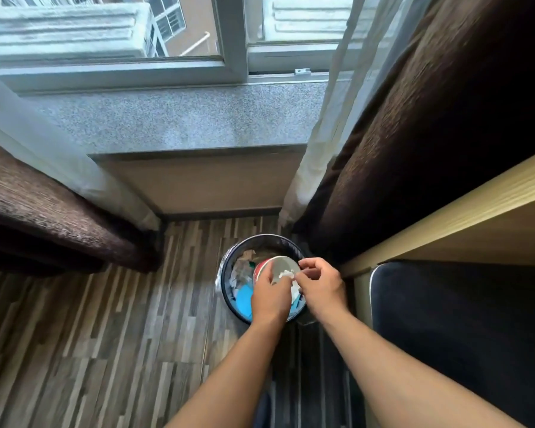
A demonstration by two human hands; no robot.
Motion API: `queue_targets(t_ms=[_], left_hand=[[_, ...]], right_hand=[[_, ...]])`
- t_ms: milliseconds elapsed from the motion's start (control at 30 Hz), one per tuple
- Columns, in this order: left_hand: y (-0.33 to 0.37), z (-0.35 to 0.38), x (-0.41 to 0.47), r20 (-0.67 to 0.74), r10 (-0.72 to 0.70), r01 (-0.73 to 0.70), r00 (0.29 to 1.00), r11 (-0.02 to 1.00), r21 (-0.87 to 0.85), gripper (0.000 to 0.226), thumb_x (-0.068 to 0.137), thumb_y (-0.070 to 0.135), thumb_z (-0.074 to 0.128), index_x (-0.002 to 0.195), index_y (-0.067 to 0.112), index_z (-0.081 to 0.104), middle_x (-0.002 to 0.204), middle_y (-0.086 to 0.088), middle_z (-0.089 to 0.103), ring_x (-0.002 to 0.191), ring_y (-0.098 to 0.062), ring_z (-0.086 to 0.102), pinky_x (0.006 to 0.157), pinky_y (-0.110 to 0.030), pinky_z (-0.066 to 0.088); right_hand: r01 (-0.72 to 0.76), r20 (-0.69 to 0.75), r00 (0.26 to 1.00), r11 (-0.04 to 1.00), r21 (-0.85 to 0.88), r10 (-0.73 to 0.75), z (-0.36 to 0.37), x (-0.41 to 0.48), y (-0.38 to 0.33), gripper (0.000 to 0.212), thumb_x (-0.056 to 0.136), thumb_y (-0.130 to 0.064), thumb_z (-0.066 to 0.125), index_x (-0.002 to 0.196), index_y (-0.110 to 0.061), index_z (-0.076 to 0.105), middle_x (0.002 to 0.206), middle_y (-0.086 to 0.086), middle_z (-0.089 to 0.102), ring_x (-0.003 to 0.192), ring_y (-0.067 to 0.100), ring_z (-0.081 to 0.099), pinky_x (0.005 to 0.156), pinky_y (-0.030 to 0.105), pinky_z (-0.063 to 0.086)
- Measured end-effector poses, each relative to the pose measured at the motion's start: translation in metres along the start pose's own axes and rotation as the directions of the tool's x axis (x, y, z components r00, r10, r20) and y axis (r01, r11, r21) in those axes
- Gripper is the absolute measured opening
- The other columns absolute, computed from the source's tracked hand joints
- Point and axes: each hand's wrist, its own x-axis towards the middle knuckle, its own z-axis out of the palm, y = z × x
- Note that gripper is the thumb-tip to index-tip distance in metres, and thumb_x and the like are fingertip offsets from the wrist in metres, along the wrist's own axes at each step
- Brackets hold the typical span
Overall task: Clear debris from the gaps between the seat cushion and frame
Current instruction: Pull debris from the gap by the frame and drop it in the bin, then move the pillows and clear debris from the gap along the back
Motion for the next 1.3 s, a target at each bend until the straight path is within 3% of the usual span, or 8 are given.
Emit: queue_targets(t_ms=[267, 467, 600, 700, 800, 900, 1133, 1300], left_hand=[[0.023, 0.004, -0.027, -0.087, 0.149, -0.145, 0.985, 0.988, 0.057, 0.041, 0.089, 0.008, 0.046, 0.127, 0.019, 0.056, 0.128, 0.0, 0.06, 0.115, -0.014, 0.054, 0.097, -0.027, 0.04], [0.04, 0.093, -0.097, 0.232, 0.31, -0.36, 0.922, 0.907, 0.219, 0.026, 0.086, 0.006, 0.051, 0.1, 0.023, 0.064, 0.106, 0.0, 0.071, 0.09, -0.007, 0.062, 0.078, -0.019, 0.043], [0.036, 0.186, -0.161, 0.446, 0.355, -0.52, 0.822, 0.788, 0.33, 0.021, 0.085, 0.018, 0.054, 0.099, 0.023, 0.068, 0.094, 0.001, 0.073, 0.085, -0.012, 0.067, 0.072, -0.027, 0.05], [0.028, 0.264, -0.23, 0.621, 0.332, -0.626, 0.71, 0.701, 0.342, 0.025, 0.087, 0.022, 0.055, 0.108, 0.032, 0.065, 0.096, 0.004, 0.072, 0.076, -0.007, 0.065, 0.063, -0.02, 0.05], [0.019, 0.331, -0.292, 0.767, 0.303, -0.735, 0.566, 0.607, 0.302, 0.033, 0.088, 0.019, 0.053, 0.117, 0.032, 0.061, 0.104, 0.01, 0.067, 0.09, -0.014, 0.064, 0.07, -0.026, 0.048], [0.007, 0.383, -0.347, 0.824, 0.31, -0.796, 0.474, 0.55, 0.252, 0.032, 0.088, 0.021, 0.052, 0.118, 0.029, 0.061, 0.108, 0.007, 0.066, 0.095, -0.01, 0.059, 0.079, -0.021, 0.041], [-0.01, 0.46, -0.439, 0.854, 0.317, -0.853, 0.412, 0.464, 0.239, 0.038, 0.087, 0.024, 0.049, 0.123, 0.03, 0.057, 0.12, 0.005, 0.064, 0.089, -0.012, 0.062, 0.063, -0.014, 0.044], [0.0, 0.5, -0.448, 0.859, 0.331, -0.894, 0.392, 0.359, 0.269, 0.046, 0.089, 0.025, 0.05, 0.134, 0.028, 0.045, 0.135, 0.001, 0.055, 0.117, -0.024, 0.054, 0.094, -0.029, 0.042]], right_hand=[[0.034, -0.088, 0.996, 0.998, 0.045, -0.03, -0.054, -0.028, 0.013, 0.017, 0.087, -0.01, 0.055, 0.092, -0.023, 0.065, 0.082, -0.007, 0.064, 0.084, 0.022, 0.066, 0.078, 0.04, 0.057], [-0.026, -0.321, 0.944, 0.987, 0.161, 0.077, -0.193, -0.084, 0.071, 0.017, 0.088, -0.01, 0.057, 0.09, -0.026, 0.065, 0.084, -0.001, 0.069, 0.069, 0.02, 0.067, 0.069, 0.04, 0.055], [-0.059, -0.575, 0.782, 0.947, 0.317, 0.241, -0.32, -0.159, 0.136, 0.02, 0.089, -0.011, 0.057, 0.09, -0.03, 0.063, 0.087, -0.003, 0.068, 0.069, 0.019, 0.067, 0.072, 0.04, 0.053], [-0.058, -0.754, 0.556, 0.922, 0.383, 0.349, -0.416, -0.236, 0.195, 0.021, 0.088, -0.006, 0.056, 0.095, -0.025, 0.064, 0.092, 0.005, 0.068, 0.08, 0.028, 0.066, 0.077, 0.04, 0.048], [-0.081, -0.826, 0.342, 0.89, 0.449, 0.448, -0.485, -0.303, 0.25, 0.026, 0.088, -0.01, 0.052, 0.109, -0.019, 0.062, 0.102, 0.005, 0.063, 0.093, 0.027, 0.06, 0.088, 0.043, 0.046], [-0.066, -0.846, 0.238, 0.877, 0.476, 0.478, -0.528, -0.348, 0.292, 0.027, 0.085, -0.008, 0.051, 0.106, -0.022, 0.062, 0.095, 0.003, 0.061, 0.089, 0.022, 0.055, 0.085, 0.039, 0.043], [0.029, -0.655, 0.384, 0.7, 0.713, 0.651, -0.558, -0.408, 0.348, 0.029, 0.085, -0.014, 0.059, 0.11, -0.027, 0.051, 0.094, 0.007, 0.057, 0.088, 0.024, 0.055, 0.07, 0.035, 0.045], [-0.029, -0.521, 0.493, 0.611, 0.791, 0.697, -0.558, -0.414, 0.364, 0.065, 0.088, -0.021, 0.061, 0.144, -0.015, 0.028, 0.118, 0.009, 0.056, 0.098, 0.03, 0.061, 0.07, 0.037, 0.05]])
